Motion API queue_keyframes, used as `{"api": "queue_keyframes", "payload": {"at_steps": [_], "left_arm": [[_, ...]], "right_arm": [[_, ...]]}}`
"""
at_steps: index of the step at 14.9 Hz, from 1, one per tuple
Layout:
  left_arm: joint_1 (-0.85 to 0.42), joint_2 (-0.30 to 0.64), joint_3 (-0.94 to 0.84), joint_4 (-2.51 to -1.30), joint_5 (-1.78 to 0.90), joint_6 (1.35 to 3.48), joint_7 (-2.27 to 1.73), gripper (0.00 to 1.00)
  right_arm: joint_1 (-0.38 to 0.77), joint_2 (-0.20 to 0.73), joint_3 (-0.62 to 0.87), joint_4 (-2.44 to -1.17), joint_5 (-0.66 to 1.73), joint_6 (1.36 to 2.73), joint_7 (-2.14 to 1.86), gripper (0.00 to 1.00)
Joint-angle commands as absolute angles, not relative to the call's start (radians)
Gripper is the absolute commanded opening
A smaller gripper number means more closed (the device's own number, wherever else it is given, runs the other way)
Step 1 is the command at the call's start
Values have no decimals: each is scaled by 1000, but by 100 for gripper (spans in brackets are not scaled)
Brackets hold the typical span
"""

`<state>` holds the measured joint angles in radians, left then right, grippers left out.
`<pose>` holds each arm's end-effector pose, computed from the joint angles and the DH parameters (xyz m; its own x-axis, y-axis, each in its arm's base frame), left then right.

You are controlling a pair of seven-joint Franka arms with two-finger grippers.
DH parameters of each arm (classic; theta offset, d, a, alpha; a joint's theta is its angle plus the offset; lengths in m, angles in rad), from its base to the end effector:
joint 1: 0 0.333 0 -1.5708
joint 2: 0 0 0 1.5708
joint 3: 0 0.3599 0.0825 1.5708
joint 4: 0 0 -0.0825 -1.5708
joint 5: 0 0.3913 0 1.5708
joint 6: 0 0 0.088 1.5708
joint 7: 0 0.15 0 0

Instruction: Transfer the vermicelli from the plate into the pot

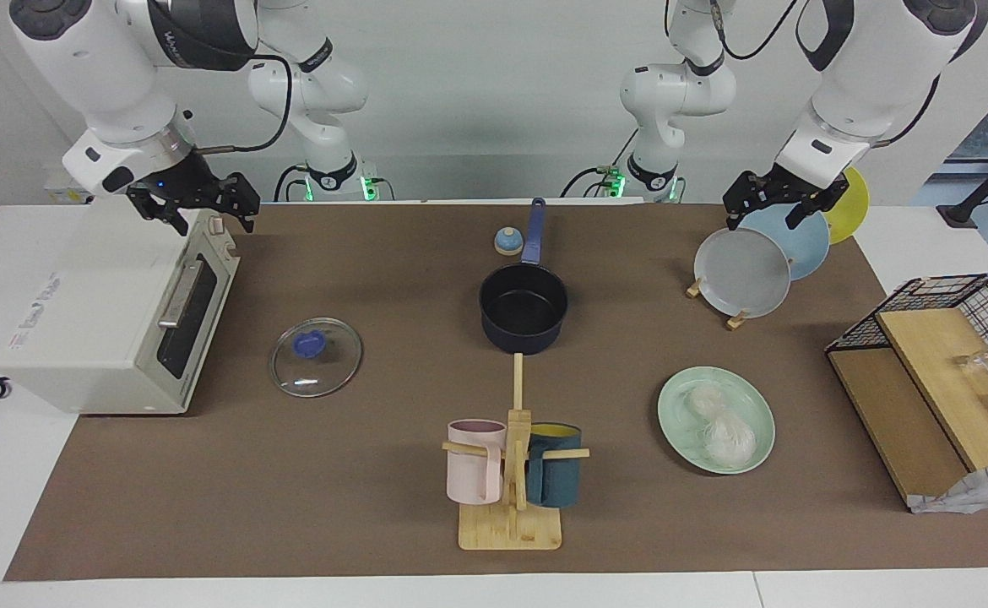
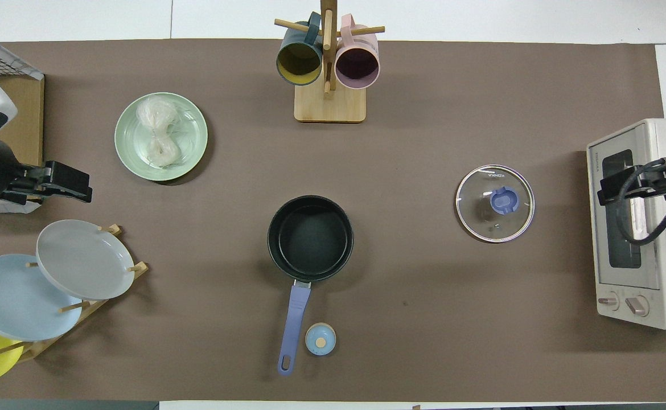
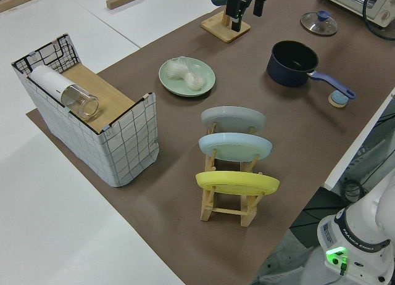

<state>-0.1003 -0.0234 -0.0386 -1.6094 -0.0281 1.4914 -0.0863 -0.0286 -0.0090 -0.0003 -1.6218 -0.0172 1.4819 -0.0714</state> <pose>0.5342 -0.0794 0.6137 0.9939 -0.0541 -0.0964 -0.0525 -0.9984 0.0189 0.5410 -0.0183 0.5994 0.9905 0.0412 -0.1314 0.0426 -0.9991 0.0078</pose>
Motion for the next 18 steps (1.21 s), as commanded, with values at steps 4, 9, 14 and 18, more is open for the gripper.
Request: {"api": "queue_keyframes", "payload": {"at_steps": [4,9,14,18], "left_arm": [[-104,-28,-37,-1614,-15,1551,-116,100],[-110,75,-38,-1615,-28,1676,-169,100],[-106,401,-38,-1562,-22,1966,-163,100],[-114,512,-37,-1563,3,2124,-144,100]], "right_arm": [[-32,-18,5,-1620,-8,1470,-64,100],[-31,-20,6,-1631,-8,1491,-64,100],[-20,-52,6,-1776,32,1696,-64,100],[41,50,6,-1807,32,1811,-66,100]]}}
